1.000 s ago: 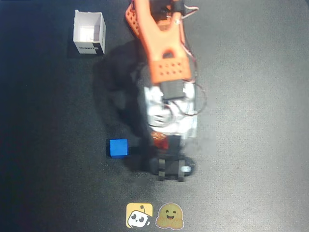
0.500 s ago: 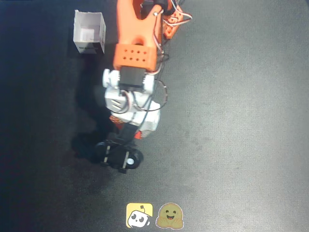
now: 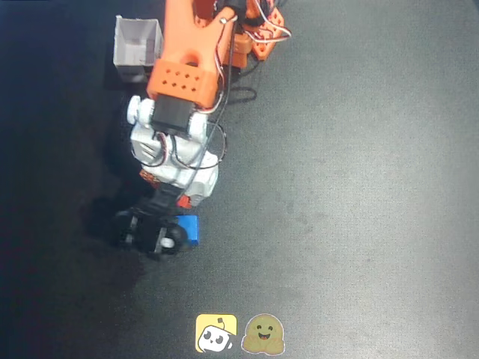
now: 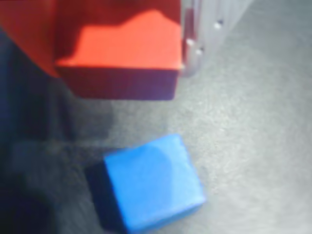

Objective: Put the red cube on top of the blue cube.

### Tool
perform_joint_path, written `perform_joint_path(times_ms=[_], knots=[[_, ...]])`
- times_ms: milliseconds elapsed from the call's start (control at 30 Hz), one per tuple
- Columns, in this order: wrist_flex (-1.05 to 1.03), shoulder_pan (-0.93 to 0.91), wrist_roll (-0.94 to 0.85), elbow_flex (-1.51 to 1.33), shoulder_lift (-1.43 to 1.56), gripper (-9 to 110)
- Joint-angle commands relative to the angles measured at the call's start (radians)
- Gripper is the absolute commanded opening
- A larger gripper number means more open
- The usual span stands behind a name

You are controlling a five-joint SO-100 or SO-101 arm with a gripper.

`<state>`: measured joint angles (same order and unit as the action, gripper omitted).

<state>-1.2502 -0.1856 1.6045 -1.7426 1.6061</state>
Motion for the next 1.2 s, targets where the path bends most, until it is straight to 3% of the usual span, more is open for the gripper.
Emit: perform_joint_path(times_ms=[0,433,1167], knots=[[0.018,-0.014,-0.067,0.051,0.029,0],[-0.101,-0.015,0.051,0.043,0.021,1],[0.209,-0.011,0.005,0.035,-0.015,1]])
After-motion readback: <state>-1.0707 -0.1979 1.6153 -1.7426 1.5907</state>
